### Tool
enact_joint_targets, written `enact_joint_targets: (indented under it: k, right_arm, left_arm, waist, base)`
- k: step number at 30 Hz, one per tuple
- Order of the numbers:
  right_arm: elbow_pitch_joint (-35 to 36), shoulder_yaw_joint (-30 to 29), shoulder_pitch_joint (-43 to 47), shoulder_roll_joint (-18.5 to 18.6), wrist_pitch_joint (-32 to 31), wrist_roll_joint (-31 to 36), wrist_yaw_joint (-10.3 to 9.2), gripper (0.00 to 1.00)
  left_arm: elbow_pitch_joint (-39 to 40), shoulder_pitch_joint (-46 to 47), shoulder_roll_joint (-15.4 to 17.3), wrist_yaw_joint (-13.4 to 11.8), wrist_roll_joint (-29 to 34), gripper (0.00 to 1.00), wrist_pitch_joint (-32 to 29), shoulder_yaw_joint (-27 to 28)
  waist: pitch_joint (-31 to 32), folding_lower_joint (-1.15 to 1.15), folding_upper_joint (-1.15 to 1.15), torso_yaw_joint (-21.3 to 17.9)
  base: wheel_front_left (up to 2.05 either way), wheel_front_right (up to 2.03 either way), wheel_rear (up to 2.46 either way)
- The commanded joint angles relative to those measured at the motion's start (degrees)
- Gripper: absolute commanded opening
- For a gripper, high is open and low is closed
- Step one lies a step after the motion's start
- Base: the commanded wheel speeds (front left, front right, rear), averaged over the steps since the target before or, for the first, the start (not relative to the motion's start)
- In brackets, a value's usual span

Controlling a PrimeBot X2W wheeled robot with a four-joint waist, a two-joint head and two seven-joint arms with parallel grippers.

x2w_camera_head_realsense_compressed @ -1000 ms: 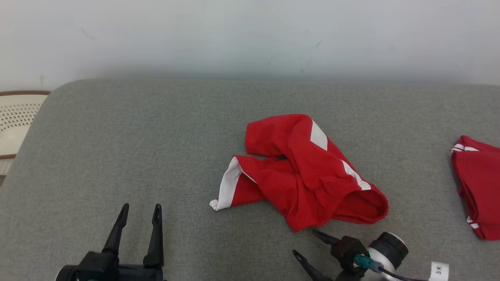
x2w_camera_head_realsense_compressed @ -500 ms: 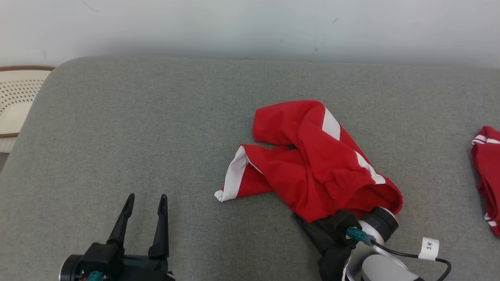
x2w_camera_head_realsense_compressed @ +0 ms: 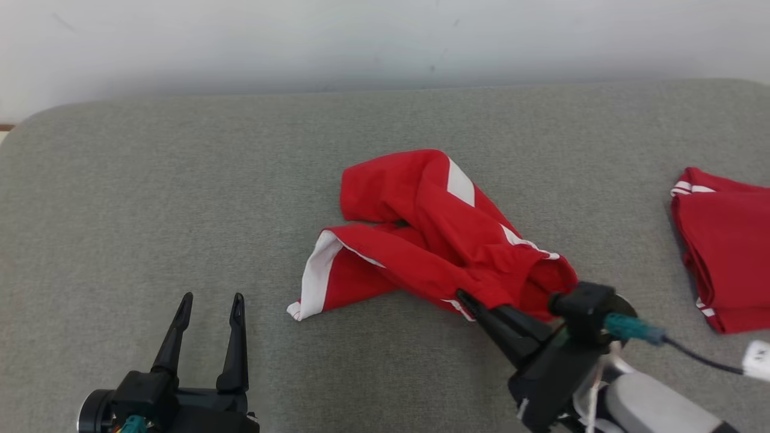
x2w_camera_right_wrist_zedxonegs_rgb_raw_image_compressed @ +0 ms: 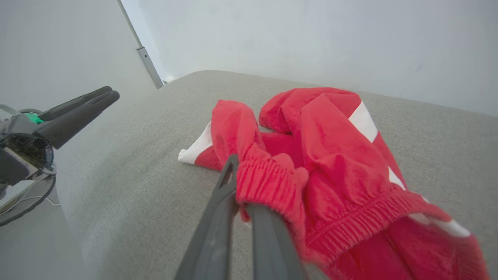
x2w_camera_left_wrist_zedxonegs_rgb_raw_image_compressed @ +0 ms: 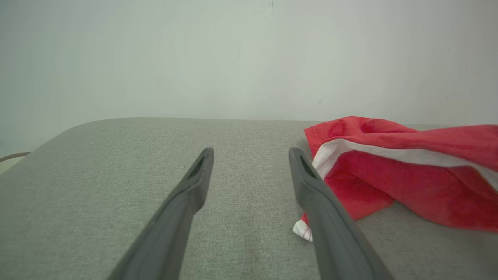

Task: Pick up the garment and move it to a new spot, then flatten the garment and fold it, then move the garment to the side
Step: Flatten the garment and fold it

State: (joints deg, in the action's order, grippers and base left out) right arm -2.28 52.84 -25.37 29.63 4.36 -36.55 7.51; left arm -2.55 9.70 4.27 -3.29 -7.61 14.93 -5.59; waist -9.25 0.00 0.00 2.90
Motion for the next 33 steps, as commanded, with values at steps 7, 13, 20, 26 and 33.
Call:
enact_joint_targets:
  k: [7,13,20,26,33]
  right_arm:
    - [12.3,-9.8,6.3,5.6,-9.2,-14.7,-0.04,0.00]
    - [13.8,-17.7,6.6,5.4,-13.3,-26.5,-0.04,0.00]
    - [2.5,-22.2,-1.3,4.5,-20.4,-35.2,-0.02,0.00]
    - [-12.7,-22.1,-10.6,1.7,-25.0,-38.2,-0.02,0.00]
    - [-25.7,-20.4,-15.3,-0.6,-25.4,-38.5,-0.02,0.00]
  left_arm:
    - [0.5,0.2,0.1,0.3,1.0,1.00,0.2,0.9]
    - [0.7,1.0,0.0,0.6,1.4,1.00,0.2,0.9]
    - [0.2,2.6,-0.4,1.1,1.6,1.00,0.2,-0.4]
    - [-0.6,4.8,-0.8,1.6,1.3,1.00,0.2,-2.4]
    - [-1.1,6.0,-1.2,1.6,0.5,1.00,0.2,-3.8]
  waist:
    - [-0.9,0.00,0.00,-2.1]
    - [-1.7,0.00,0.00,-2.0]
    - [-3.5,0.00,0.00,-0.3]
    - [-5.5,0.00,0.00,2.8]
    - [-6.3,0.00,0.00,5.2]
  base:
    - [0.00,0.00,0.00]
    - [0.00,0.00,0.00]
    - [0.00,0.00,0.00]
    - [0.00,0.00,0.00]
    - [0.00,0.00,0.00]
